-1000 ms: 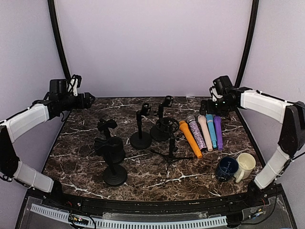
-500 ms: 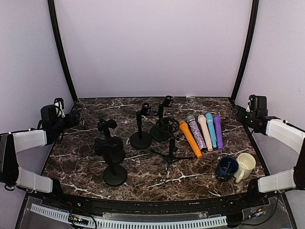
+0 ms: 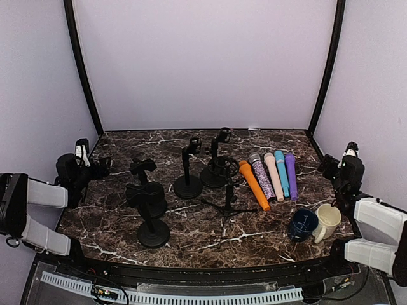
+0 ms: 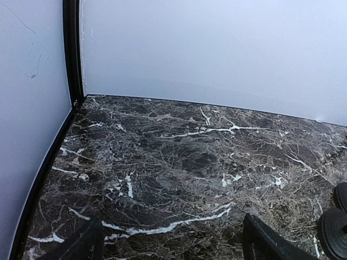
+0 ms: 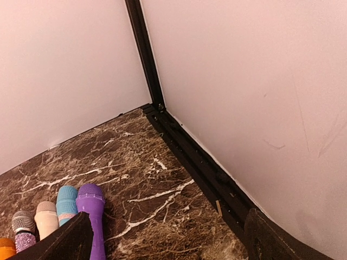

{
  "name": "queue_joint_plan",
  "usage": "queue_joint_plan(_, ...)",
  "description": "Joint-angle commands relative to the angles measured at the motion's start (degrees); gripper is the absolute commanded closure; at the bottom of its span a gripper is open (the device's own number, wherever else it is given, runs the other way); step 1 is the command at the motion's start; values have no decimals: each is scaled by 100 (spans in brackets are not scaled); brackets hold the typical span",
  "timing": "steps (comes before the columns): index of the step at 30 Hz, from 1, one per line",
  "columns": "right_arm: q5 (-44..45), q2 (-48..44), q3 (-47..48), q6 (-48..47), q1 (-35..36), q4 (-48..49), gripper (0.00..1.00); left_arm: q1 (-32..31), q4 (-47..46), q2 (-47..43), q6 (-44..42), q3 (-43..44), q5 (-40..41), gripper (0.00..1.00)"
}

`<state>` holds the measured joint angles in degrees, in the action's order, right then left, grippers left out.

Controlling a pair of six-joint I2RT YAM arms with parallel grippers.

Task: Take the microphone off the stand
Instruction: Reset both arms

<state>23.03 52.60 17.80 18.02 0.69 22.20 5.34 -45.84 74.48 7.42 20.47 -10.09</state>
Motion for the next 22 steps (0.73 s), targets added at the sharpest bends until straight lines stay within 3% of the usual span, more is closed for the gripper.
queue_joint_plan(1, 652, 165, -552, -218, -16, 1512, 2, -16, -799, 75, -373, -347, -61, 9)
queue_joint_plan(3, 711, 333, -989, -368, -11, 2412, 2, -20, -1190, 132, -365, -524, -93, 8)
queue_joint_plan(8, 745, 648, -1478, -745, 27, 3644, 2, -25, -1175, 258, -355, -485, 21, 8)
queue_joint_plan(13, 699, 1180, -1479, -938, 105, 4219, 2, -24, -1193, 295, -326, -495, 9, 7)
queue_joint_plan(22, 809, 1232, -1433, -1010, 220, 4196, 2, -19, -1346, 361, -287, -560, 38, 7)
